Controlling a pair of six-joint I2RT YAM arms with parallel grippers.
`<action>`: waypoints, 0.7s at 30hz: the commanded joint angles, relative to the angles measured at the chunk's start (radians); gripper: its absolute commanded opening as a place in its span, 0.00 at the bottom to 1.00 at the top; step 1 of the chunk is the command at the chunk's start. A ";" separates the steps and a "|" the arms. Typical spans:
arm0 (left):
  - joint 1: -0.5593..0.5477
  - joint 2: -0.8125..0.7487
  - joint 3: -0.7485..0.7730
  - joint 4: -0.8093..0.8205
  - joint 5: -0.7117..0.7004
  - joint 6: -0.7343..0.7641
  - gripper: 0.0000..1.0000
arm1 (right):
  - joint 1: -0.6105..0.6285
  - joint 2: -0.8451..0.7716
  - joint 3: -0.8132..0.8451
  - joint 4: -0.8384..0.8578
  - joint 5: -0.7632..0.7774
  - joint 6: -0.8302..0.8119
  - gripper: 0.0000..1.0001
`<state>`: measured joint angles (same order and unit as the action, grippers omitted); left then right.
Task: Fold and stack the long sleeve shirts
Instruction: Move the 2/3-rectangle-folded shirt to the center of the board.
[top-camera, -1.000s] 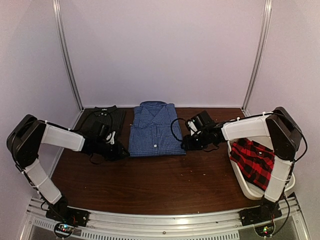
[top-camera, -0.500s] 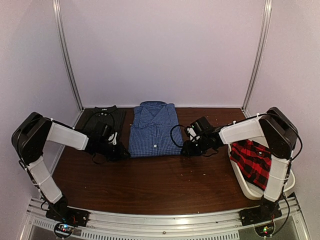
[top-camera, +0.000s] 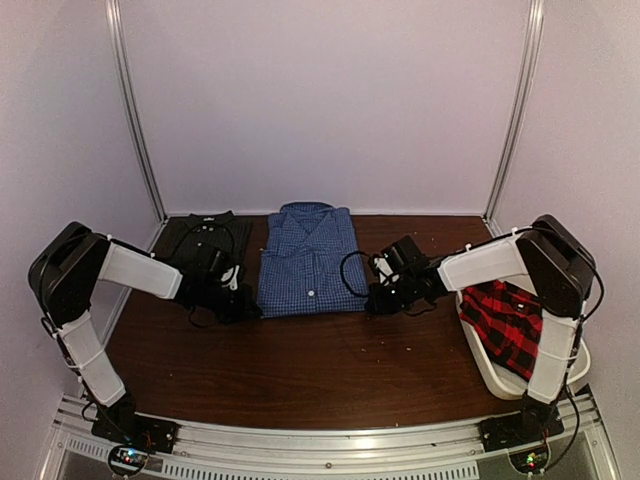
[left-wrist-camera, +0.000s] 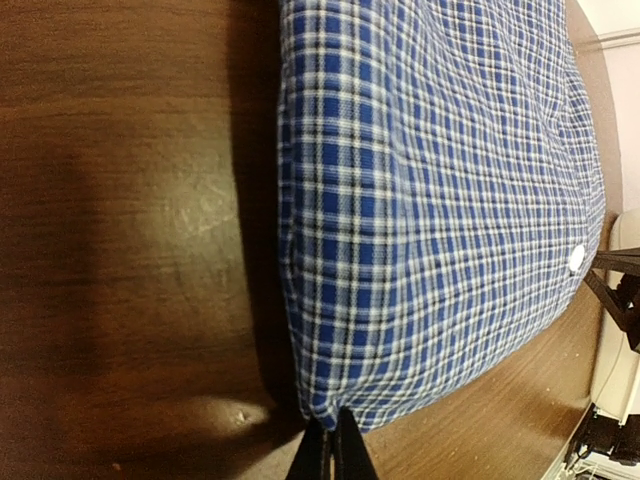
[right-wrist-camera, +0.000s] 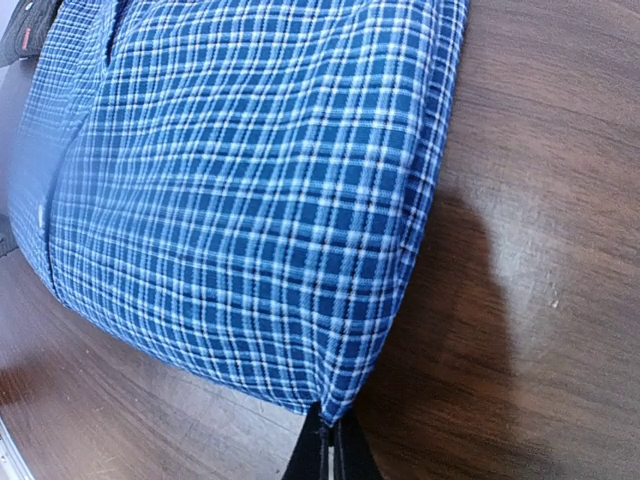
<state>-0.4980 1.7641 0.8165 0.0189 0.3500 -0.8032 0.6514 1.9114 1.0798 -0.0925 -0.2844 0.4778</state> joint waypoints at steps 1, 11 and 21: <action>-0.031 -0.074 -0.025 -0.049 -0.005 -0.003 0.00 | 0.017 -0.085 -0.069 -0.022 -0.010 -0.002 0.00; -0.209 -0.317 -0.245 -0.157 -0.067 -0.144 0.00 | 0.137 -0.315 -0.324 -0.055 0.009 0.092 0.00; -0.403 -0.500 -0.389 -0.251 -0.096 -0.318 0.00 | 0.278 -0.556 -0.544 -0.106 0.042 0.245 0.00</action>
<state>-0.8555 1.2984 0.4614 -0.1482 0.2943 -1.0332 0.9012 1.4162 0.5819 -0.1265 -0.2955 0.6525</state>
